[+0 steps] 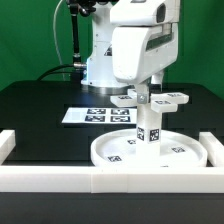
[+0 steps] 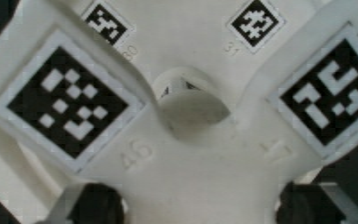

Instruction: Assemble round table

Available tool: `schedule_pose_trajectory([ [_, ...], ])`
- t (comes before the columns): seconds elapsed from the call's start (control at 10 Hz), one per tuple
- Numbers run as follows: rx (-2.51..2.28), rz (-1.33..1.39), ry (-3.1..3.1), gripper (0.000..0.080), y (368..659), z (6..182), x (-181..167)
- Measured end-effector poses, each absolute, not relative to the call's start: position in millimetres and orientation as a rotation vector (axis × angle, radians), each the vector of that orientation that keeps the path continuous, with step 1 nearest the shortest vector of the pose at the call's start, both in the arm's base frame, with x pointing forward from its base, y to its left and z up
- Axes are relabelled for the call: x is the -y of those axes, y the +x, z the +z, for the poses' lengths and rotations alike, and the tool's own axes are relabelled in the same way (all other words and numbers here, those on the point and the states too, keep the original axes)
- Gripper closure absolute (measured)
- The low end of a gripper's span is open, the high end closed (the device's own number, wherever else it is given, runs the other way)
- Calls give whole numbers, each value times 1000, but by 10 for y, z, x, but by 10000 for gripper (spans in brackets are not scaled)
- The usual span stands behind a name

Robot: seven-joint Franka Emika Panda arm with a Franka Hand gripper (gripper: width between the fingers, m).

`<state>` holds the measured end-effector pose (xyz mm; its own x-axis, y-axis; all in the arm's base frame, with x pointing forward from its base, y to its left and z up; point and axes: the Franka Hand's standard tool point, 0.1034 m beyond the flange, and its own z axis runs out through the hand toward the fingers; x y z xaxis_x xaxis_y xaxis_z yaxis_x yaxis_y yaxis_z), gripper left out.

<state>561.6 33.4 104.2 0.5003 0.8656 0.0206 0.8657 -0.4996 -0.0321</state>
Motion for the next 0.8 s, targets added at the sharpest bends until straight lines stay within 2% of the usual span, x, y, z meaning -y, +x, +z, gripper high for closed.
schedule_pose_trajectory([
  [0.3,1319,1,-2808,371,5616,1043,-336],
  [0.8,365,-22,-3034,370,5590,1040,-375],
])
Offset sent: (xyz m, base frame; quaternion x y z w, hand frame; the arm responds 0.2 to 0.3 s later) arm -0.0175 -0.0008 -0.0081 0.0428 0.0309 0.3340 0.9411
